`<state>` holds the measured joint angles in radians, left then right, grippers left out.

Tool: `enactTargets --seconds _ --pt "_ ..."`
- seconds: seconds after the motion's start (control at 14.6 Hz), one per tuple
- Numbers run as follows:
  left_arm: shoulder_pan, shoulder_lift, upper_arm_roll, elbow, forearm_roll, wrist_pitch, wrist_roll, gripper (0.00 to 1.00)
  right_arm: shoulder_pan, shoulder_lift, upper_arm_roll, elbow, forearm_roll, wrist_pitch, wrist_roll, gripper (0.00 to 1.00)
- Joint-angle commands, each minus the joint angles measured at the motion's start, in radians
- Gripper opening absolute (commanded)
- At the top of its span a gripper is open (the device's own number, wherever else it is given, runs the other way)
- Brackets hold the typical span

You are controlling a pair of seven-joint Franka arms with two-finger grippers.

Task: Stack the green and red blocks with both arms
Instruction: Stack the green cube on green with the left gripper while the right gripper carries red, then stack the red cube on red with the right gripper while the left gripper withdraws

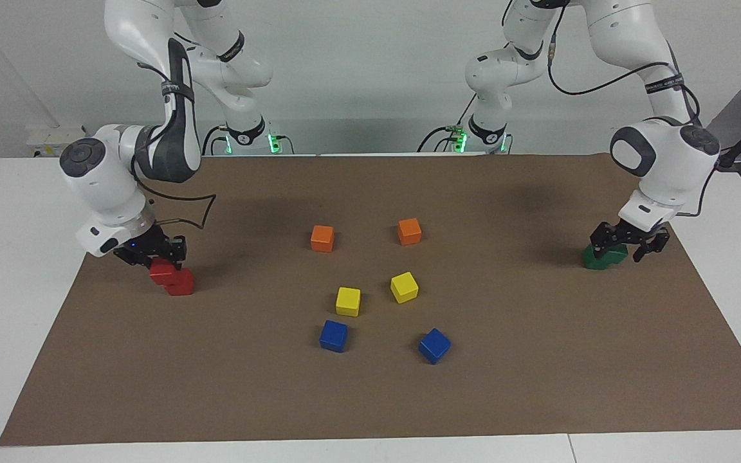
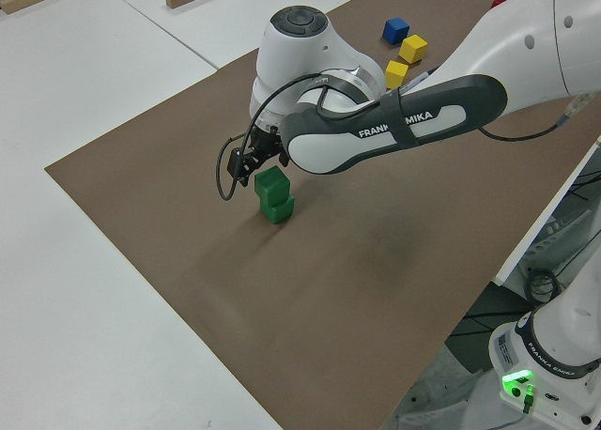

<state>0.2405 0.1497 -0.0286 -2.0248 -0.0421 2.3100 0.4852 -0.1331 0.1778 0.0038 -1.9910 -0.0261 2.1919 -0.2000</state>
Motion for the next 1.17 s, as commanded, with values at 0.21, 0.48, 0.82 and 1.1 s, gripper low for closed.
enactTargets --seconds 0.21,0.48,0.82,1.1 --pt "-0.024 -0.021 0.004 0.238 -0.008 -0.294 -0.011 1.0 0.0 -0.032 0.008 -0.078 0.009 0.077 0.037 0.0" --pt "-0.072 -0.103 -0.004 0.247 -0.007 -0.366 -0.279 1.0 -0.002 -0.034 0.008 -0.089 0.009 0.078 0.045 0.0" --pt "-0.104 -0.136 -0.004 0.374 -0.002 -0.593 -0.324 1.0 -0.011 -0.034 0.008 -0.091 0.009 0.078 0.047 0.0" --pt "-0.112 -0.134 -0.008 0.436 0.001 -0.75 -0.405 1.0 -0.013 -0.034 0.008 -0.091 0.009 0.078 0.047 0.0"
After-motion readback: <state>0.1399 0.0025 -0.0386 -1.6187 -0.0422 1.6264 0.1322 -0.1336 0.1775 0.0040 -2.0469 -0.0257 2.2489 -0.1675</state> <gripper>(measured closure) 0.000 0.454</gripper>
